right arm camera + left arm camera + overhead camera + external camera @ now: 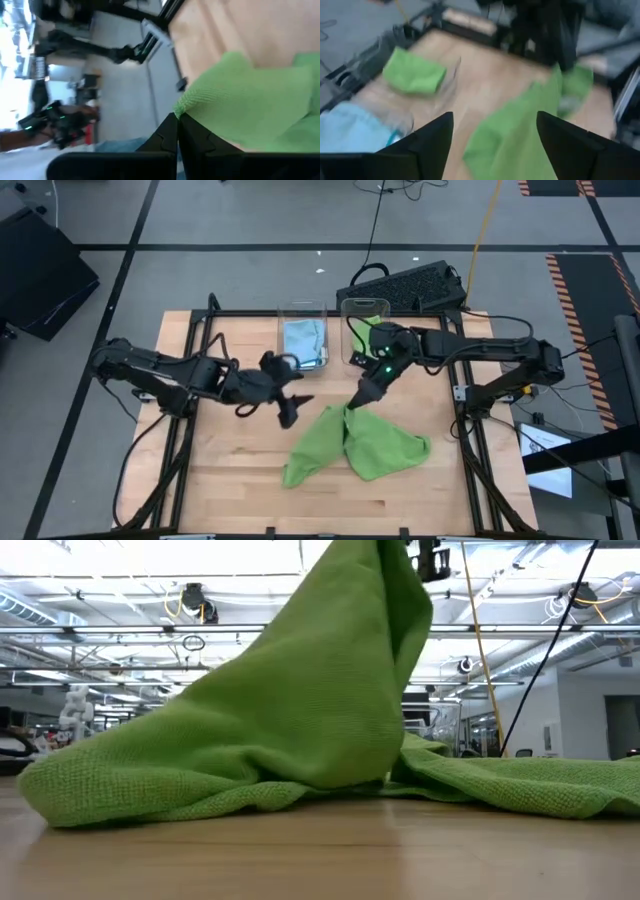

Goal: Fold microfiber towels
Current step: Fold the left green microfiber towel

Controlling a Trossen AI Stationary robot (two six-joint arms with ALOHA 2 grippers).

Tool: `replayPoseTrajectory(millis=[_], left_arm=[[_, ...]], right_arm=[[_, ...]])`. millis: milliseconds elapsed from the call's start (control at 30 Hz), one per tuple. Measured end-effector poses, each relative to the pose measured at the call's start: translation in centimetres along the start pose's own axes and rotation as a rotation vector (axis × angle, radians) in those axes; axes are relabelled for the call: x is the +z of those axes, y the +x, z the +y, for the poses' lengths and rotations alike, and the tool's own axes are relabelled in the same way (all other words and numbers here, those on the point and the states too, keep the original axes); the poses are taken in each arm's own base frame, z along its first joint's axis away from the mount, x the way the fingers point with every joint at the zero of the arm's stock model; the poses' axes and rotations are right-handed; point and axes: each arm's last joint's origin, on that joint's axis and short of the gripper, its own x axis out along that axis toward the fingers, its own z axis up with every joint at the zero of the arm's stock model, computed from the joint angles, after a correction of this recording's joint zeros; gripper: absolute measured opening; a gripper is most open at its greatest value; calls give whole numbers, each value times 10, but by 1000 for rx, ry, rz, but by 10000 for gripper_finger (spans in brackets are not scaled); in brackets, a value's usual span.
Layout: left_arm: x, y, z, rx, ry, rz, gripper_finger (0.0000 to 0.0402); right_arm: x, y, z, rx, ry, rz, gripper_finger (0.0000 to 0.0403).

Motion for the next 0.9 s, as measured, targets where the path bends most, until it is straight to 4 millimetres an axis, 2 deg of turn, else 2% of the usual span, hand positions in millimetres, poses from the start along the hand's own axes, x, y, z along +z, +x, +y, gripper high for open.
replayPoseTrajectory(millis=[233, 333, 467, 633, 733, 900], left_arm=[[27, 19, -4, -81, -121, -243, 292], [27, 35, -12, -134, -160, -262, 292], [12, 61, -21, -117, -176, -197, 292], [-6, 78, -26, -34, -159, -123, 292], [-17, 82, -24, 67, -151, -69, 292], [-23, 84, -13, 190, -88, -21, 292]], right_arm=[[11, -13, -5, 47, 90, -6, 0], [15, -19, -8, 46, 96, -33, 0], [22, -25, -11, 53, 92, -69, 0], [27, -31, -12, 65, 79, -100, 0], [28, -33, -13, 68, 79, -101, 0], [28, -33, -13, 89, 67, -70, 0]])
